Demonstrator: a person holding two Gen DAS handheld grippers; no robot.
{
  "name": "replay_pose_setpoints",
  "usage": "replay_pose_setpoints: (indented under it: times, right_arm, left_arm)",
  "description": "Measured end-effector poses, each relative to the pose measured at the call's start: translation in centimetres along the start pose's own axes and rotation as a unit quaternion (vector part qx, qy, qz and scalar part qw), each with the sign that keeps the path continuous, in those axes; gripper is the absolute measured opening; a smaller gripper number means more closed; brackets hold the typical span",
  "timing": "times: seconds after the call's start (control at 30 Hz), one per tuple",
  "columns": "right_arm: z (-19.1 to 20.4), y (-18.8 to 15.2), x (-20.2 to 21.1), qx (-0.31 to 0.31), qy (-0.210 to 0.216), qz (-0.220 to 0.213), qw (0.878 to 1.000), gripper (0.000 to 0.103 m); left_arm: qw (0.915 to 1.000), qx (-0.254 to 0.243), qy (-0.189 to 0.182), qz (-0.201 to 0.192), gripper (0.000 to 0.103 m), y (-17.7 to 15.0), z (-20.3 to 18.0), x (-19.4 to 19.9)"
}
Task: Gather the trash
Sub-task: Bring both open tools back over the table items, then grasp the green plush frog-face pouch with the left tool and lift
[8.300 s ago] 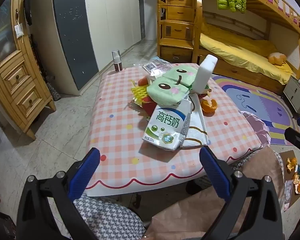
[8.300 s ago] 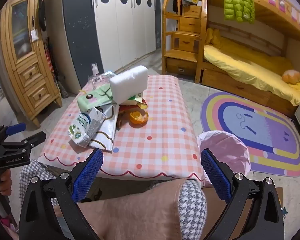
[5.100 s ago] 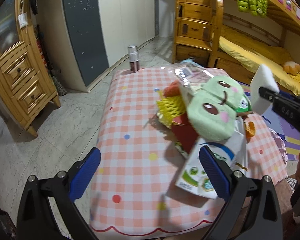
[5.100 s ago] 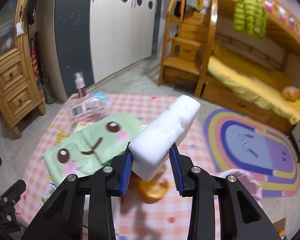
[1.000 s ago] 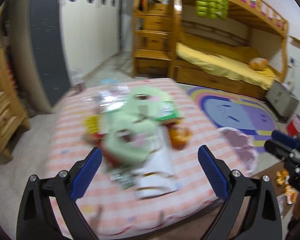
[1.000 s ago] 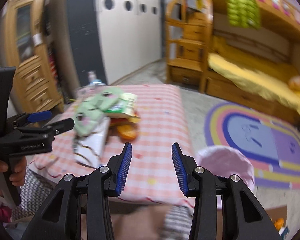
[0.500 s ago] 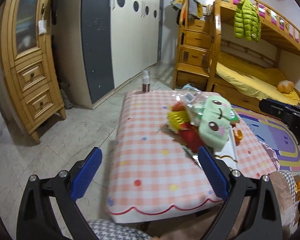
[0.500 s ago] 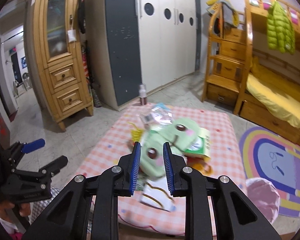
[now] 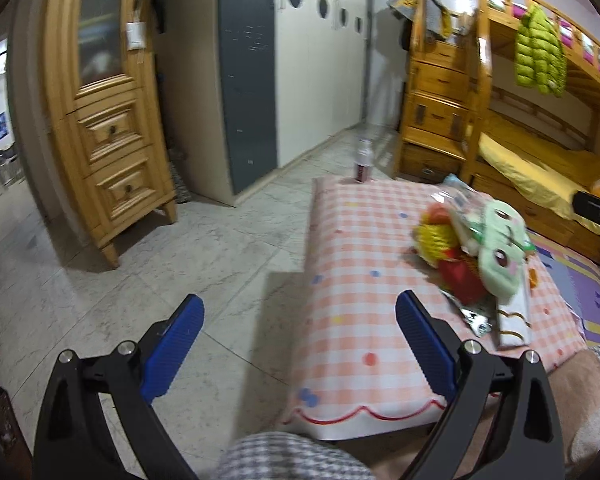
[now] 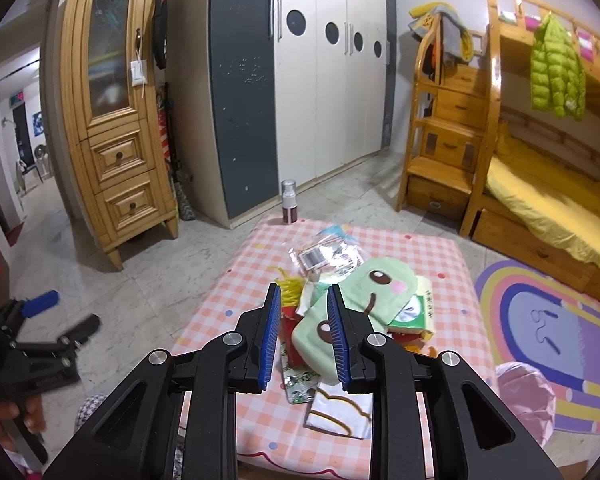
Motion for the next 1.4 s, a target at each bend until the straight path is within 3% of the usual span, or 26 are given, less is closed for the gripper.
replay_pose_setpoints:
  times: [0.17, 0.3, 0.4, 0.67, 0.73, 0.8, 0.97, 1.17, 1.3, 1.37, 1.4]
  right_arm:
    - [-0.8, 0.0, -0.2, 0.005, -0.004, 0.005, 1.0, 0.033]
    - [-2.7, -0.2, -0.6, 0.005, -0.01, 0.002, 1.0, 0.04]
    - [-4.5, -0.7, -1.1, 0.005, -0.01, 0.006, 1.0, 0.04]
    - [-11.1, -3.5, -1.3, -0.017, -0.046, 0.009, 0.999, 0.054]
    - [-12.3, -4.5, -1.8, -0.016, -0.056, 0.02, 0.998, 0.065]
    - [-12.7, -5.0, -2.3, -0.011, -0.062, 0.026, 0.998, 0.068]
    - [-13.7, -6.2, -3.7, -0.014, -0.073, 0.039, 0.996, 0.069]
    - [-14.8, -7.2, -4.8, -0.033, -0.064, 0.055, 0.996, 0.069]
    - [-15.3, -7.8, -5.0, -0.04, -0.062, 0.062, 0.995, 0.069]
    - [-15.5, -8.0, -5.2, -0.044, -0.061, 0.065, 0.995, 0.069]
    - [-15.6, -8.2, -5.2, -0.045, -0.06, 0.067, 0.995, 0.069]
  left_arm:
    - [0.9996, 0.026, 0.01, -0.007, 0.096, 0.5, 1.3, -0.1]
    - [0.9999, 0.011, 0.0, -0.001, 0.096, 0.8, -1.2, -1.2]
    - [0.9995, 0.004, -0.031, 0.003, 0.096, 1.1, -4.3, -2.7]
    - [0.9926, -0.044, -0.105, 0.041, 0.096, 0.4, -11.9, -6.6]
    - [0.9888, -0.056, -0.125, 0.058, 0.096, 0.0, -13.9, -7.8]
    - [0.9852, -0.058, -0.145, 0.07, 0.096, -0.2, -15.5, -9.1]
    - [0.9817, -0.083, -0.148, 0.087, 0.096, -0.4, -18.0, -11.9]
    - [0.9718, -0.169, -0.12, 0.113, 0.096, -0.9, -21.9, -15.1]
    - [0.9662, -0.18, -0.131, 0.13, 0.096, -1.2, -22.9, -16.7]
    - [0.9645, -0.186, -0.125, 0.139, 0.085, -1.3, -23.0, -17.3]
    - [0.9637, -0.19, -0.122, 0.143, 0.075, -1.3, -22.9, -17.4]
Point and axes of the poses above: each gripper's, at about its wrist camera, not at the fingertips, and x roughly against the way its jaws point, z to its left, y to its top, the point moved 6 cm from there along -x, roughly the way its jaws point, and after that the axes turned 12 degrees about -y, right-handed, at the moved point
